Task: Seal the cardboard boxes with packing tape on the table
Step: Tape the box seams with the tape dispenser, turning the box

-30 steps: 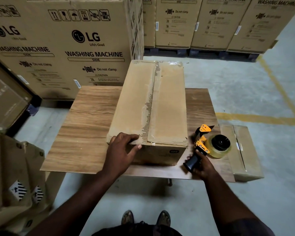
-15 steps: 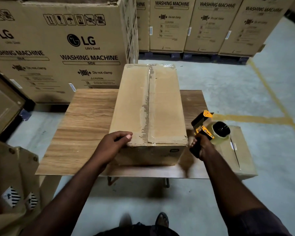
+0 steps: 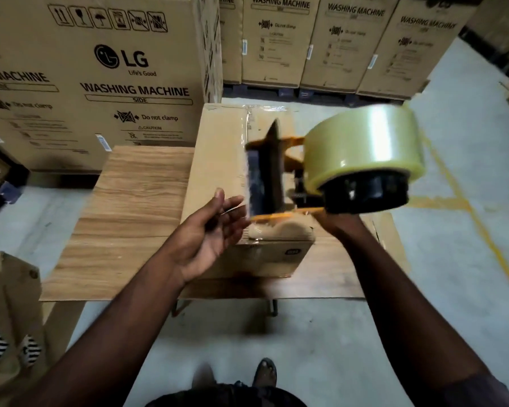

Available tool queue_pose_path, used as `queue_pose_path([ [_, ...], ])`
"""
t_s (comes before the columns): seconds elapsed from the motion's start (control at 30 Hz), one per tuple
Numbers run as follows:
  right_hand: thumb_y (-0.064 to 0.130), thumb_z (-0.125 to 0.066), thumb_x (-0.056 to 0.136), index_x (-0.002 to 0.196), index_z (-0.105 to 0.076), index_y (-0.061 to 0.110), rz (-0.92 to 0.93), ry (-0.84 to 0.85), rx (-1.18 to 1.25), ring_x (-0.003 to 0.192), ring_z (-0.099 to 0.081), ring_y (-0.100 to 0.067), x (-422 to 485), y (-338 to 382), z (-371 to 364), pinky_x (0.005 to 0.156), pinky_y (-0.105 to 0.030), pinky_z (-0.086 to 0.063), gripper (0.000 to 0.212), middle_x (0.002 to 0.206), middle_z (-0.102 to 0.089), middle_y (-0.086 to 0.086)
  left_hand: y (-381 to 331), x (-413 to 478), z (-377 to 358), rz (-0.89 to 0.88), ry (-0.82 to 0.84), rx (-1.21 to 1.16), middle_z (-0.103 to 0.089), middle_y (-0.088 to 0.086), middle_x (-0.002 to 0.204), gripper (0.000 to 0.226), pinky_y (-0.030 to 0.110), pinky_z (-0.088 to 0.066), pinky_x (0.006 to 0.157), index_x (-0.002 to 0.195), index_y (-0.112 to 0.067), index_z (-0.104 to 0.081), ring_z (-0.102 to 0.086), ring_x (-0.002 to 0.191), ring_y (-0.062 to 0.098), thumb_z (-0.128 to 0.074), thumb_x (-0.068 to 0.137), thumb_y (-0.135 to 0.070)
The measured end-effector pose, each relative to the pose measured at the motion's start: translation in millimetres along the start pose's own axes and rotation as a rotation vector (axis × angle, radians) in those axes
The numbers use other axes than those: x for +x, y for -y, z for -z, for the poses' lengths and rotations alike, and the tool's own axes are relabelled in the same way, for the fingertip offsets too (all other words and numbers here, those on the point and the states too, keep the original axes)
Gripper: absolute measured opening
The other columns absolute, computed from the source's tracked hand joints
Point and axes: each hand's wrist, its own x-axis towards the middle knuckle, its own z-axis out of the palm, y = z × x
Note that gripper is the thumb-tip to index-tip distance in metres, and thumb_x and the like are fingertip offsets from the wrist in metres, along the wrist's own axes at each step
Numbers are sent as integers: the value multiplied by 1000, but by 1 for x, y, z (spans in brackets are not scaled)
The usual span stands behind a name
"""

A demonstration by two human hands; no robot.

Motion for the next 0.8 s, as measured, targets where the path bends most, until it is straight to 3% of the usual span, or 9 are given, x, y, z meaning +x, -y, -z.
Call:
queue_pose_path([
  [0.1,-21,-58,89,136,-37,-24,-9,75,153,117,-61,-23,-37,27,-12,68,3,-39,51,140,-45,-38,5,-15,4,-9,87,-75,-76,8,94,20,32,-62,68,89,-11,-81,-74,82,17,-75,76,-26],
  [0.2,-11,-70,80,133,-40,-23,-40,254,287,79,-58,-1,-58,45,-14,51,-3,-42,61,100,-58,-17,12,-24,25,-21,137,-115,-76,11,97,50,33,-61,70,95,-8,-80,-75,85,21,-99,51,-23],
  [0.3,1,-67,44,78,-69,9,99,260,308,53,-56,19,-66,41,-21,58,-1,-43,36,47,-60,15,21,-29,43,5,131,-159,-75,13,102,60,35,-62,76,103,-7,-78,-75,89,22,-101,49,-20],
  [0.37,-2,-78,55,69,-57,24,128,282,251,49,-53,21,-56,25,-30,56,0,-41,36,42,-57,24,27,-32,51,34,102,-218,-76,15,99,61,35,-62,73,103,-4,-78,-76,86,23,-100,47,-16],
  [0.43,-3,-61,88,72,-43,18,175,209,218,57,-53,26,-46,23,-34,58,4,-38,32,51,-61,26,32,-33,59,91,84,-350,-76,16,100,64,37,-63,68,106,-2,-77,-76,85,25,-100,49,-18],
  [0.5,17,-58,81,81,-51,26,245,229,185,79,-51,32,-42,20,-43,70,8,-35,10,69,-63,24,33,-37,58,120,73,-374,-76,10,101,56,35,-63,67,109,-7,-76,-76,85,22,-96,62,-30],
  [0.57,27,-68,71,80,-57,34,261,245,88,82,-56,25,-39,2,-50,73,2,-40,16,68,-63,18,34,-38,52,100,-6,-302,-77,10,97,31,32,-62,62,100,-9,-80,-76,79,19,-72,83,-33],
  [0.7,40,-71,60,79,-68,28,289,156,-157,69,-70,-25,-25,-16,-55,59,-47,-56,23,65,-68,-3,35,-33,44,-4,-235,-69,-76,13,87,30,26,-59,58,99,-1,-73,-73,70,20,-45,101,-12],
  [0.8,48,-71,59,70,-71,26,270,181,-233,60,-64,-7,-22,-16,-60,54,-41,-53,24,61,-67,9,29,-31,56,-91,-371,176,-74,10,77,20,23,-56,54,107,8,-66,-70,64,19,-49,98,2],
])
